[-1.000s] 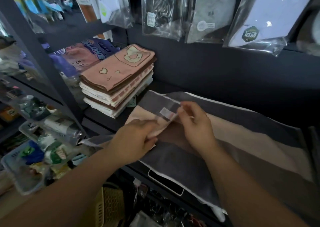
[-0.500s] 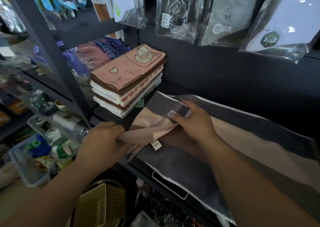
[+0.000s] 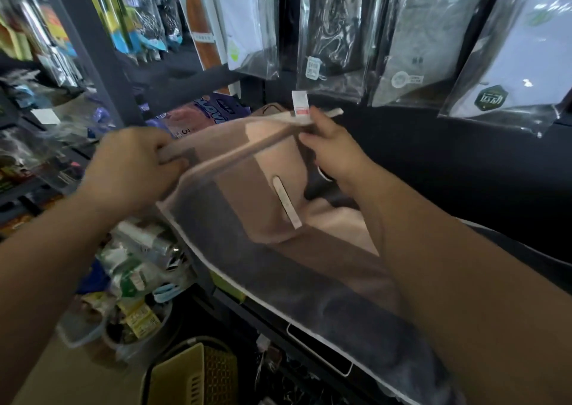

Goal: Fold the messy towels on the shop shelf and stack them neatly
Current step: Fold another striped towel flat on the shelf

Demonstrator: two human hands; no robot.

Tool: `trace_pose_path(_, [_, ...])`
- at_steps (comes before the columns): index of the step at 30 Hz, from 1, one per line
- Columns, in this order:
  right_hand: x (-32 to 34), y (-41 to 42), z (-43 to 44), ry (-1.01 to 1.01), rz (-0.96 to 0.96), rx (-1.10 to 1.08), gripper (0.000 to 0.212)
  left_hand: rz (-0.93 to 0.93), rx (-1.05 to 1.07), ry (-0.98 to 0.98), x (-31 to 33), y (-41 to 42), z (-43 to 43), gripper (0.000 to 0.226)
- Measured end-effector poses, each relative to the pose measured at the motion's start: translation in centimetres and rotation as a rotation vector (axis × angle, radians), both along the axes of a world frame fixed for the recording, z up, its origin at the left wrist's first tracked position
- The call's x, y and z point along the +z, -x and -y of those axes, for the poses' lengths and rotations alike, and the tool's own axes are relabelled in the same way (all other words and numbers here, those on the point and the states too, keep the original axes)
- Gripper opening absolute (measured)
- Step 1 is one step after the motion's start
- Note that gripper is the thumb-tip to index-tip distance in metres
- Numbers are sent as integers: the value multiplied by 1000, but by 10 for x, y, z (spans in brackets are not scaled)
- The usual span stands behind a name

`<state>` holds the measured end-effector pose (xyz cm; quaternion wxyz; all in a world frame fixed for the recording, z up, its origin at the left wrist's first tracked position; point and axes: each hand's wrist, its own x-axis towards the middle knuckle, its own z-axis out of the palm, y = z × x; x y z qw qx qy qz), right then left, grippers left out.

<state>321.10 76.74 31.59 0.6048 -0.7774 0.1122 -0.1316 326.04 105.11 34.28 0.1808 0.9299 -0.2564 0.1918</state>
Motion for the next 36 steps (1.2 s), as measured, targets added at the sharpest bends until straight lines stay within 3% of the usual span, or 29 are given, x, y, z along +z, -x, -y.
trace_pose_path(2, [3,-6,-7,5,-39,62,62,101,66,43,11,-2,-5,16])
trace_pose_path(5, [3,-7,-8,-78,-25,82,61,83,66,57,7,2,-6,18])
trace_pose_path(12, [-18,32,22,-204,-66,-62,22,-318,-354,128,-29,53,36,26])
trace_pose_path(17, [-26,76,69,-272,-16,-307,17,-686,-686,113,-48,102,87,22])
trace_pose_path(21, [-22,121,102,-335,90,-469,19,-832,-899,113,-61,138,127,17])
trace_pose_path(24, [-33,154,114,-396,87,-548,19,-907,-918,104,-80,157,152,14])
trace_pose_path(29, [-69,190,100,-518,-128,-536,18,-961,-882,-50,-119,175,168,10])
trace_pose_path(32, [-89,197,99,-459,-220,-555,28,-983,-868,-116,-129,179,166,16])
trace_pose_path(36, [-88,198,97,-399,-195,-557,24,-980,-856,-40,-118,176,167,26])
